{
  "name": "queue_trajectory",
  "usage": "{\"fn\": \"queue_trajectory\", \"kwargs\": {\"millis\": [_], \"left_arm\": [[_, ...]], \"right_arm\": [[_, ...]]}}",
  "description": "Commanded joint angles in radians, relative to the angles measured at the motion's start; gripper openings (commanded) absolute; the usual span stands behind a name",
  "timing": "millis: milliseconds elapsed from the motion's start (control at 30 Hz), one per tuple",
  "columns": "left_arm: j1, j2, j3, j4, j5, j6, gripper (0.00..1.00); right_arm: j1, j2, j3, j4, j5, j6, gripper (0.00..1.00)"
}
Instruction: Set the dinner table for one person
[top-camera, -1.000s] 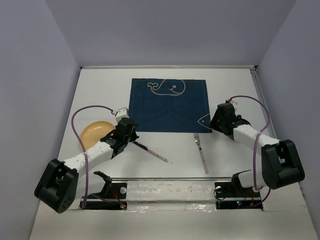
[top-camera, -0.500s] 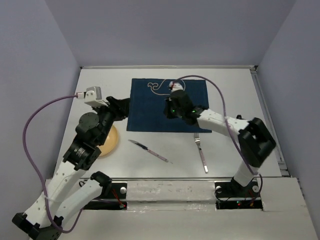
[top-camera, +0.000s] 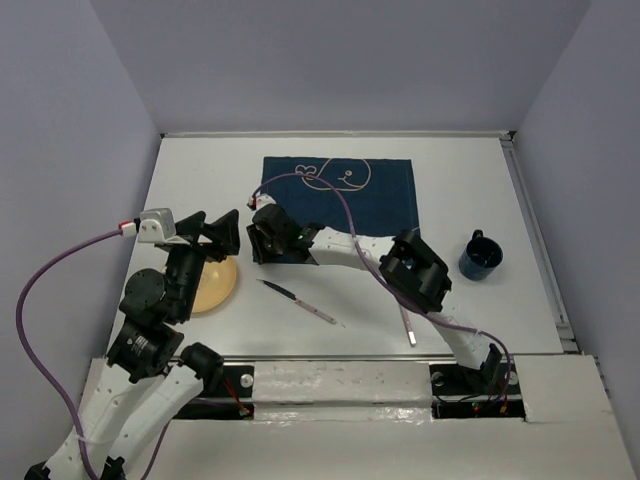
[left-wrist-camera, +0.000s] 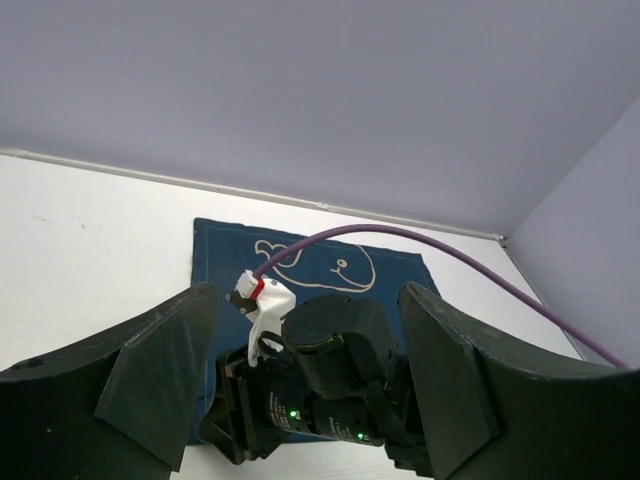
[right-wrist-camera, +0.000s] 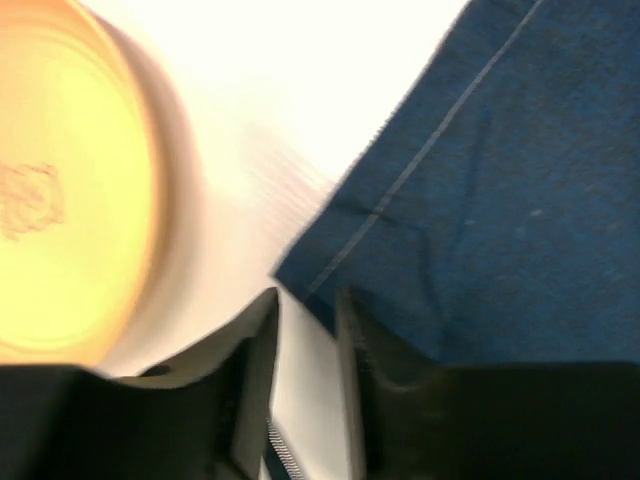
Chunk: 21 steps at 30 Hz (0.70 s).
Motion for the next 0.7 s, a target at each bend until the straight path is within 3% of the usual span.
{"fn": "queue_trajectory", "kwargs": {"millis": [0,267,433,600,667], "left_arm": [[0.011,-0.036,-0.032,0.082,-0.025,0.055,0.84],[0.062,-0.042,-0.061,0.093,0.066,0.043,0.84],[0.062,-0.052,-0.066,0.094,0.064,0.046,0.84],[0.062,-0.056,-0.068,0.097,0.066,0.046,0.84],[0.061,-0.055,-0.069,0.097,0.064,0.046,0.84]], "right_arm": [[0.022,-0.034,0.074,0.023,-0.029,0.078,0.41],[0.031,0.029,0.097,0.105,-0.103,0.175,0.53],[0.031,0.112,0.192,0.080,-0.158,0.195,0.53],[0.031,0.183,0.255,0.077,-0.204,0.227,0.49],[0.031,0.195,0.265,0.079,-0.212,0.241,0.36]]}}
